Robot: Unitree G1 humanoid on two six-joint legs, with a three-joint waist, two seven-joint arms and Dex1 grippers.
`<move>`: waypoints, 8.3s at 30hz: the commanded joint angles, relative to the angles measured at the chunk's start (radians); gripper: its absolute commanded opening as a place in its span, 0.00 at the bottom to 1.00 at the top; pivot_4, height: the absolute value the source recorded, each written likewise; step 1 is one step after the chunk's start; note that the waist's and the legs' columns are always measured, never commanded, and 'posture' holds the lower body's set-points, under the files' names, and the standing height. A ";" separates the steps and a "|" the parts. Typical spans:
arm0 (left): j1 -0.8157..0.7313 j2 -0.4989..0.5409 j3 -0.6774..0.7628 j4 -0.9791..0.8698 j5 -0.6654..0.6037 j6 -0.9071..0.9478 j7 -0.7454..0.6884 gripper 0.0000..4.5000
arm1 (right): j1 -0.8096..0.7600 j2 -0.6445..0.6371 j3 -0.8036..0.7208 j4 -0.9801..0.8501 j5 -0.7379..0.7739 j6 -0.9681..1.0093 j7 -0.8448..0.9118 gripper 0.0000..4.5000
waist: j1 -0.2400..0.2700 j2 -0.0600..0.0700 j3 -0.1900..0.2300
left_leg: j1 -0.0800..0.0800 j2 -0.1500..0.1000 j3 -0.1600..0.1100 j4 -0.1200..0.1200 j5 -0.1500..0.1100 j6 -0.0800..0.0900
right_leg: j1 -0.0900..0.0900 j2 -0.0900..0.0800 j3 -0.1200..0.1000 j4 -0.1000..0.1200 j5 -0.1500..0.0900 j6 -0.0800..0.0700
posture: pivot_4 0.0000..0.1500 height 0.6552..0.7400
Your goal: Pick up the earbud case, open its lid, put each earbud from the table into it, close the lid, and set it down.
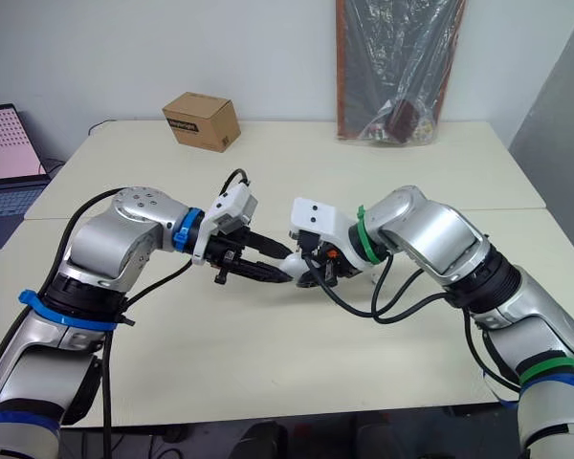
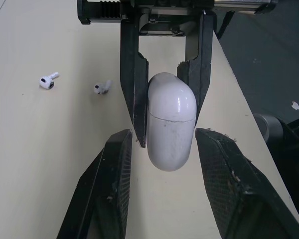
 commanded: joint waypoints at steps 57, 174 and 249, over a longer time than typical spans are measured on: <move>0.314 -0.178 0.340 0.008 -0.254 -0.240 0.084 0.16 | 0.305 0.174 -0.483 -0.138 0.169 -0.019 -0.230 0.62 | 0.008 0.000 0.000 | 0.001 -0.001 -0.001 0.001 0.000 0.000 | 0.002 -0.001 -0.001 0.001 0.003 -0.005 | 1.00 1.00; 0.310 -0.181 0.329 -0.017 -0.207 -0.281 0.159 0.16 | 0.249 -0.244 0.007 0.283 -0.538 -0.627 0.311 0.09 | 0.008 0.000 0.000 | 0.002 -0.002 0.000 0.001 0.000 0.000 | 0.003 -0.003 0.000 0.000 0.003 -0.004 | 1.00 1.00; 0.312 -0.223 0.324 0.004 -0.193 -0.319 0.172 0.16 | 0.127 -0.094 0.247 0.142 -1.005 -0.244 0.506 0.12 | 0.001 -0.001 -0.001 | 0.004 -0.002 0.000 0.002 0.000 -0.001 | 0.004 -0.003 -0.001 0.001 0.003 -0.005 | 1.00 1.00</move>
